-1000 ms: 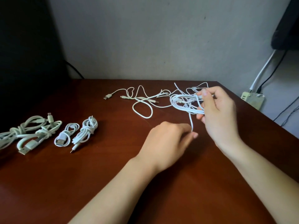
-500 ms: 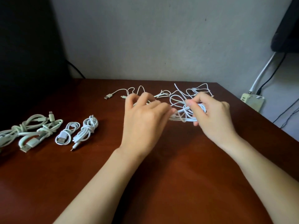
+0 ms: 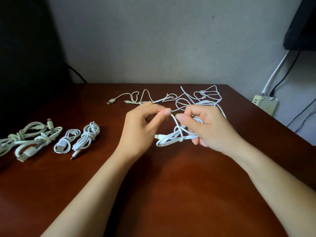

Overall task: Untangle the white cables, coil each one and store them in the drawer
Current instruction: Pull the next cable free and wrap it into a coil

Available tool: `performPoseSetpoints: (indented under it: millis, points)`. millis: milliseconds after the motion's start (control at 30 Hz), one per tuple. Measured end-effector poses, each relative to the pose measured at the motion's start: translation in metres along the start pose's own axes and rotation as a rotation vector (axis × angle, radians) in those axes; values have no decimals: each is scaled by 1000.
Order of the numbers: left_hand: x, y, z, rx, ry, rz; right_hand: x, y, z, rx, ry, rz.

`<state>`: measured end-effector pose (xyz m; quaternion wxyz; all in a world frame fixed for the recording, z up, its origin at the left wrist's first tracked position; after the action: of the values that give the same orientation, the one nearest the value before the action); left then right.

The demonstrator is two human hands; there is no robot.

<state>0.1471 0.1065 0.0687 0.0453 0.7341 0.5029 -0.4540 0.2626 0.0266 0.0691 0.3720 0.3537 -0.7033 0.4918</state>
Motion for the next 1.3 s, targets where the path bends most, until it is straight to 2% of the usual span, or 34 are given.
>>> performPoseSetpoints:
  millis: [100,267,400,500,700,900,1000,1133,1300]
  points:
    - [13,3,1,47,-59,28,1,3,1,-6,-1,-93]
    - [12,12,4,67,0,-51,-5,-2,4,-150,7,-389]
    - [-4,29,8,130,103,-293,-8,-16,9,-347,-37,-569]
    - [-28,44,13,158,230,-559,-9,-32,14,-499,-76,-582]
    - [-53,55,18,103,360,-836,-7,-56,27,-695,-117,-234]
    - [-66,64,22,101,444,-952,23,-56,40,-797,-363,478]
    - [-67,63,22,87,456,-996,20,-55,34,-772,-390,703]
    - [-64,52,19,30,431,-1008,9,-51,23,-663,-360,700]
    - [-68,37,16,-61,445,-970,4,-51,15,-518,-309,545]
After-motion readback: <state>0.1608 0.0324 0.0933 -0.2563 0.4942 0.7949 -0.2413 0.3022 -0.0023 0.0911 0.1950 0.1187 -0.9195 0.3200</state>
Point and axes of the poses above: each hand's wrist, its own z-axis away from the middle knuckle, its own y-axis out of the palm, x = y × z, the point moved 9 cm from there along -z, towards the middle knuckle, and after that the axes turned 10 degrees about x, right-handed, at the moved point
